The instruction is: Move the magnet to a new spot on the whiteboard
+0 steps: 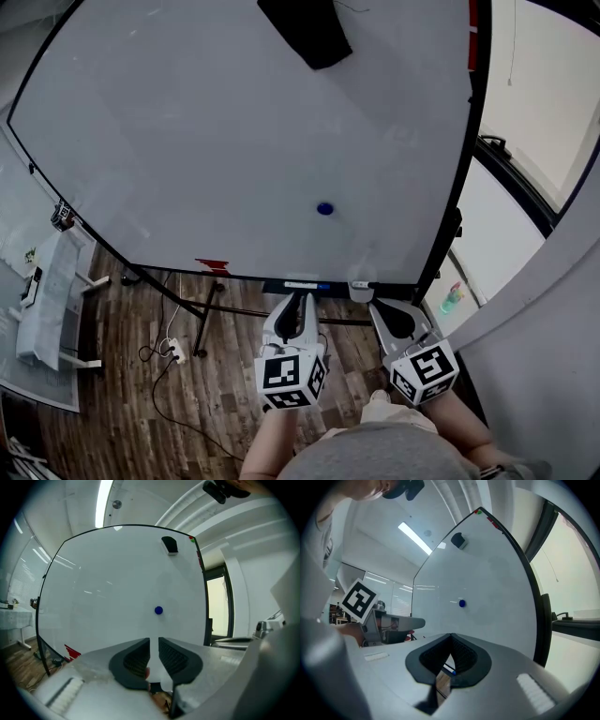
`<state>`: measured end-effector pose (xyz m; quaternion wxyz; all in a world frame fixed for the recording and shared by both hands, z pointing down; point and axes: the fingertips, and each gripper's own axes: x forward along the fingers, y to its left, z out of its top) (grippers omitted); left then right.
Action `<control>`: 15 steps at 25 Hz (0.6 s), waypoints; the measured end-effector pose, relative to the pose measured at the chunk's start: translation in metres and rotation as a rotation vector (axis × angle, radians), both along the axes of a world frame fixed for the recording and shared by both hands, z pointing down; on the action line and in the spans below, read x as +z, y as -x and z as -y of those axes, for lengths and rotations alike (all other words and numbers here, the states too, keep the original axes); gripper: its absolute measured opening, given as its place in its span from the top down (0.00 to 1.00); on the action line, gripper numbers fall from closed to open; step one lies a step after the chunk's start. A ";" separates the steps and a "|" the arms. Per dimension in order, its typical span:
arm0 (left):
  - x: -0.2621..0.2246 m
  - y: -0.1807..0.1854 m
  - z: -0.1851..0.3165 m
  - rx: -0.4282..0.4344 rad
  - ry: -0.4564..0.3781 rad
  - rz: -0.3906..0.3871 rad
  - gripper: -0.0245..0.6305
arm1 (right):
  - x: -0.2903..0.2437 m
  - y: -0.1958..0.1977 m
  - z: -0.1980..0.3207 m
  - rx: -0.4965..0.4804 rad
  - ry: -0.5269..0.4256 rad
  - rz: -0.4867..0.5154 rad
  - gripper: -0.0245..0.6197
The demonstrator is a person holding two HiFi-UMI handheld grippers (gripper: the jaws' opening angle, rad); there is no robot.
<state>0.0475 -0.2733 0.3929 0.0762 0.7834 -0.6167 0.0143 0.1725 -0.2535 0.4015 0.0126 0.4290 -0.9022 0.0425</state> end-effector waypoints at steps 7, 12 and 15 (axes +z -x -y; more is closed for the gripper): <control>0.010 0.021 -0.057 0.035 0.016 0.003 0.96 | -0.002 0.032 -0.049 -0.003 0.007 0.007 0.96; 0.017 0.034 -0.096 0.039 0.024 -0.026 0.96 | -0.005 0.046 -0.085 -0.006 0.001 0.003 0.96; 0.021 0.039 -0.120 0.041 0.028 -0.032 0.96 | -0.006 0.051 -0.108 -0.005 -0.003 0.001 0.96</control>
